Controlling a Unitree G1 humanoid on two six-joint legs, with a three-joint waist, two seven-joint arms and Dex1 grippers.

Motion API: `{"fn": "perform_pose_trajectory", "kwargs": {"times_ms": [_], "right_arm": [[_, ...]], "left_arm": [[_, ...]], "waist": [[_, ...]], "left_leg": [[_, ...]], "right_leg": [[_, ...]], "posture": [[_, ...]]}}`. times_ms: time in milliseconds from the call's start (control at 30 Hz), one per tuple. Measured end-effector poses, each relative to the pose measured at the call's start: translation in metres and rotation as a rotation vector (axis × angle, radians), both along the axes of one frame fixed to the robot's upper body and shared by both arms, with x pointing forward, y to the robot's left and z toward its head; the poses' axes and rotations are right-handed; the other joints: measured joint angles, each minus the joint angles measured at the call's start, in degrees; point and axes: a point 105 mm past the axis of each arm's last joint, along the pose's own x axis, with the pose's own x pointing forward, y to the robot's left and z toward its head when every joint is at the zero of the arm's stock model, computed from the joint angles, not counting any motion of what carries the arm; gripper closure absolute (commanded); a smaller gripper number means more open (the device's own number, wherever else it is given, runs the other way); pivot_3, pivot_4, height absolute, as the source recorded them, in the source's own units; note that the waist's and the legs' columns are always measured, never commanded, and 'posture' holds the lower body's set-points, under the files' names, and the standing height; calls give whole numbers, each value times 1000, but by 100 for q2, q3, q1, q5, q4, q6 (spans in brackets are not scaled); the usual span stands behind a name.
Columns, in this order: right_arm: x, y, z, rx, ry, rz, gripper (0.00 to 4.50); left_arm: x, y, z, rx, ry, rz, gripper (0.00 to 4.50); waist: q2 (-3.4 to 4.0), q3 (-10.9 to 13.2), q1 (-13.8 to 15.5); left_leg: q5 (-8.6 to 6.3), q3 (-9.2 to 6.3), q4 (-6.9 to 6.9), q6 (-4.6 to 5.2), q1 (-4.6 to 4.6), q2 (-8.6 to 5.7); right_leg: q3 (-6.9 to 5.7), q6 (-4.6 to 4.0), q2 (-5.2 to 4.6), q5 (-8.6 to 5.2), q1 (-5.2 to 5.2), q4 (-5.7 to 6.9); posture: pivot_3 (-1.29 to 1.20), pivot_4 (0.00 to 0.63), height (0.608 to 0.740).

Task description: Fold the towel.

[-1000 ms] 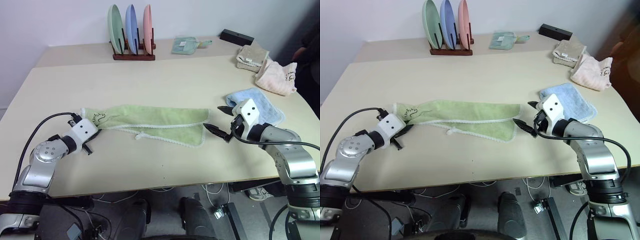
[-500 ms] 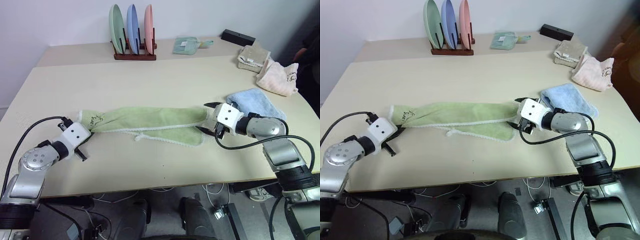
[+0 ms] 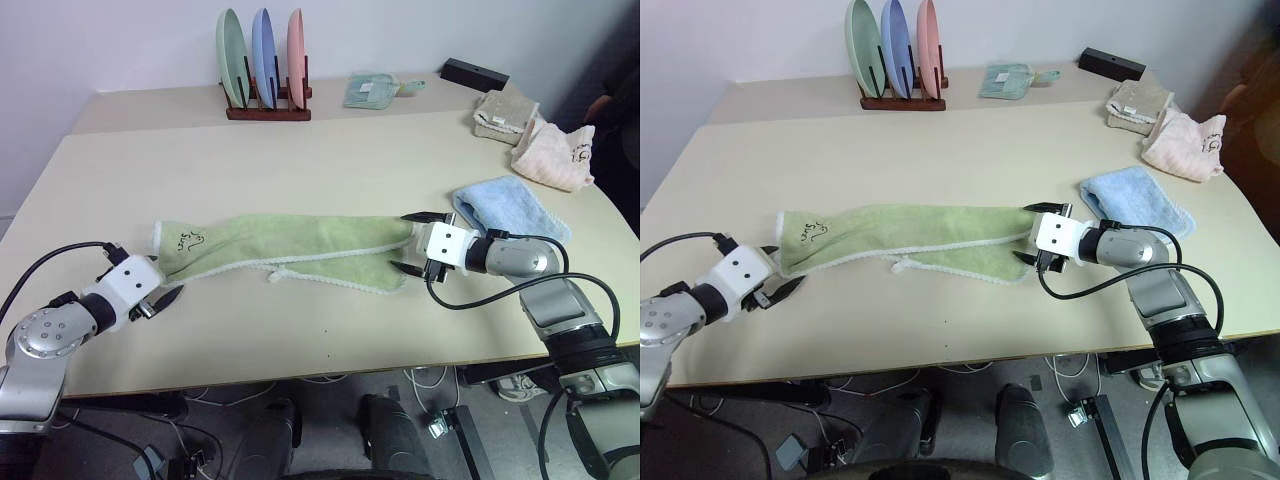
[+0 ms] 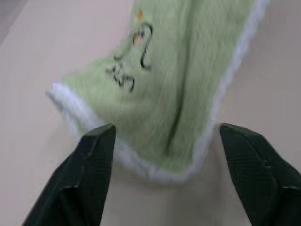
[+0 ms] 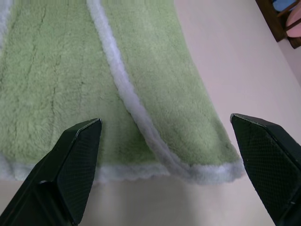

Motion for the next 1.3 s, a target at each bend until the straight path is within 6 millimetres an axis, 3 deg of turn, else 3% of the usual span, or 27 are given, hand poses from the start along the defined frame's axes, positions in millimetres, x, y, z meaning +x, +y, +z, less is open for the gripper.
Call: {"fn": "perform_pose_trajectory", "kwargs": {"times_ms": [167,300,400,567,900,1133,1233,1300], "right_arm": [[0,2,-1,10,6,1,0],[1,7,-2,30,14,5,0],[1,7,-3,34,19,2,0],[1,9,1,36,11,6,0],[0,6,7,-19,-39,18,0],[19,-5,10,-147,-143,-8,0],[26,-8,8,-185,-175,-14,877],[28,-8,10,-201,-202,-8,1826]], "left_arm": [[-2,4,-2,18,1,-2,1214],[14,4,0,24,-22,-15,1214],[23,2,-1,27,-31,-34,1994],[27,1,-7,33,-20,-55,4463],[13,-2,-11,22,-3,-50,4463],[6,-2,-11,11,1,-32,4463],[6,-2,-11,9,2,-30,4500],[6,-1,-12,4,5,-23,4500]], "waist": [[0,0,16],[0,-1,21],[1,-1,10],[1,-1,-16],[0,-1,-9],[1,0,-7],[1,0,-9],[1,0,-11]], "left_leg": [[0,-2,3,0,0,0],[0,-2,4,-1,1,-2],[0,-1,2,-1,1,-3],[0,0,-1,-1,1,-2],[0,-1,0,0,2,-1],[0,2,1,-1,2,-2],[0,2,1,-1,1,-3],[0,2,0,-1,1,-3]], "right_leg": [[-1,-1,0,0,2,1],[-1,-1,1,0,2,3],[-1,0,1,1,1,3],[-1,0,2,1,-4,6],[0,0,2,1,-3,8],[0,-1,2,1,-3,9],[0,-1,2,1,-3,9],[0,-1,2,1,-3,9]], "posture": [[0,150,740],[0,150,740],[0,150,740],[0,150,740],[0,150,740],[0,150,740],[0,150,740],[0,150,740]]}}
